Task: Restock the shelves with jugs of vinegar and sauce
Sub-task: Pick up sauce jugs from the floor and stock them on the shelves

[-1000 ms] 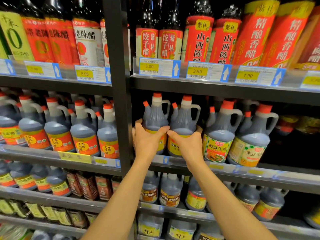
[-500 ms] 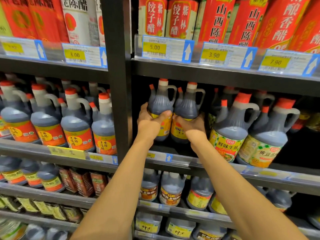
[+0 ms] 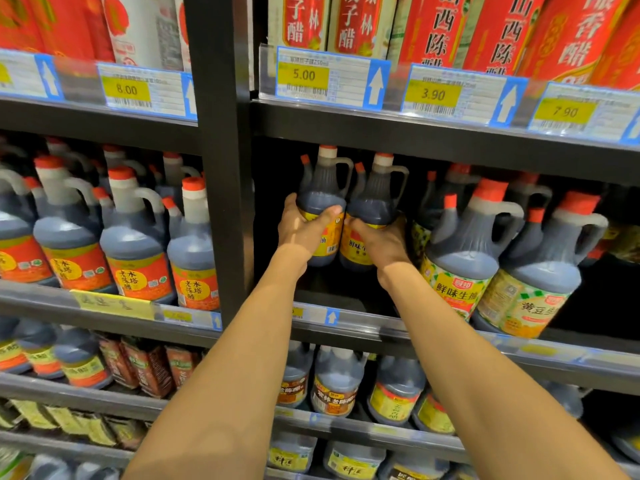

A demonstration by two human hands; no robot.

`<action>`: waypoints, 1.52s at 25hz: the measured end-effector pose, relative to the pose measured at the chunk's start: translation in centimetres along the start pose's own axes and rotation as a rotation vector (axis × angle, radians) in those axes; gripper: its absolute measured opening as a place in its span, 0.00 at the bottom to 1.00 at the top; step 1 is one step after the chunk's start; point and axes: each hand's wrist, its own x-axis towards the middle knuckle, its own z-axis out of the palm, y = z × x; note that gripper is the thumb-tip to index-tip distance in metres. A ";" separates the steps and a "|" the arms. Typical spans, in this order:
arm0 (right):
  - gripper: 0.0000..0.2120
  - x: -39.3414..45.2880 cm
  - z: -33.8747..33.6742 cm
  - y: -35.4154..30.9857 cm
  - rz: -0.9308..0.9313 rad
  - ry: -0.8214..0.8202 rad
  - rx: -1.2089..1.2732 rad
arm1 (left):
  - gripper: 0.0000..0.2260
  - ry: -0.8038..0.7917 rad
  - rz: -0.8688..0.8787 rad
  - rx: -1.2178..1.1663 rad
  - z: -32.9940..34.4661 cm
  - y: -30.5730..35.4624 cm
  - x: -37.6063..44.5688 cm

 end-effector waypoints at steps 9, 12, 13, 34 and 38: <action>0.45 1.8 0.7 0.3 0.061 -0.034 0.095 | 0.26 -0.046 0.021 -0.104 0.6 -0.1 0.6; 0.42 2.3 1.1 0.0 0.093 -0.026 0.130 | 0.25 -0.051 0.016 -0.112 0.8 -0.1 1.0; 0.41 2.4 1.2 -0.1 0.094 -0.011 0.127 | 0.26 -0.054 0.013 -0.117 1.0 -0.1 1.1; 0.28 4.8 3.4 0.7 0.166 0.062 0.295 | 0.34 -0.012 -0.140 -0.217 3.2 -1.0 4.4; 0.38 3.9 3.3 0.2 0.165 0.080 0.280 | 0.42 0.030 -0.079 -0.127 2.9 -1.6 4.3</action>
